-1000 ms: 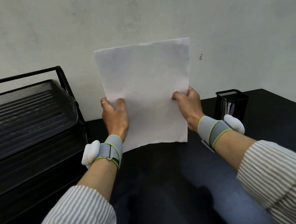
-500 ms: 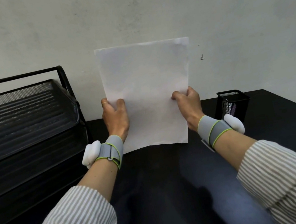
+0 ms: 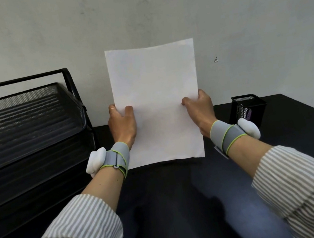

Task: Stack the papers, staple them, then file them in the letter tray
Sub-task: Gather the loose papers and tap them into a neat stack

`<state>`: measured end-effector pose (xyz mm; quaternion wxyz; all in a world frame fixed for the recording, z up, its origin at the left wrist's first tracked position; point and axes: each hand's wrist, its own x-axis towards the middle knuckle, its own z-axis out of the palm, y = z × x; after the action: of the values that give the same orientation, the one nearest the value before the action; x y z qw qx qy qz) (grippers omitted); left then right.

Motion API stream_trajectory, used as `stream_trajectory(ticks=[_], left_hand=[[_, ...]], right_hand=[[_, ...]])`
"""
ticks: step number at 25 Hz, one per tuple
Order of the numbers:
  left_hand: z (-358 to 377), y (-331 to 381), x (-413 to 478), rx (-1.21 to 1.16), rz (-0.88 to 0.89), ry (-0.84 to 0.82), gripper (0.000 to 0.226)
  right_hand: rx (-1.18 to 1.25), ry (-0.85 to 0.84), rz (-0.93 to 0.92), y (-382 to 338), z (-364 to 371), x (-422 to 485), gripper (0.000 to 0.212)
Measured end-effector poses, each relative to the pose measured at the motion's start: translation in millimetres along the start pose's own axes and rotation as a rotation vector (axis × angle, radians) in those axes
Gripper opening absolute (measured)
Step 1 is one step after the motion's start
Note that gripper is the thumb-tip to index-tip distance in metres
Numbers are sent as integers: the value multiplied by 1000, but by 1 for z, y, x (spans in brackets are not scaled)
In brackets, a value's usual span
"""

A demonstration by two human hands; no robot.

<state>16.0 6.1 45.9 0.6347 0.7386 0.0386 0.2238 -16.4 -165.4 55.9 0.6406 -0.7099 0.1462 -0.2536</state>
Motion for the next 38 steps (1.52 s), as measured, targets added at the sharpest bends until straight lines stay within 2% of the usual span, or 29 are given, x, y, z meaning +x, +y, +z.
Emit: stream_trajectory(ticks=[6, 15, 22, 28, 33, 38], left_hand=[[-5, -10, 3, 124, -56, -42, 36], [-15, -39, -4, 442, -158, -158, 39], [-21, -59, -5, 583, -188, -244, 38], [-25, -68, 0, 734, -197, -312, 43], [-28, -71, -4, 874, -143, -347, 41], [-28, -74, -11, 1010, -97, -400, 49]], right_hand=[[-53, -8, 46, 7, 2, -9, 16], [-227, -97, 182, 38, 11, -21, 43], [-347, -187, 256, 57, 16, -25, 44], [-489, -268, 232, 61, 18, -24, 44], [-551, -316, 203, 68, 24, -29, 58], [-635, -334, 157, 73, 26, -31, 59]])
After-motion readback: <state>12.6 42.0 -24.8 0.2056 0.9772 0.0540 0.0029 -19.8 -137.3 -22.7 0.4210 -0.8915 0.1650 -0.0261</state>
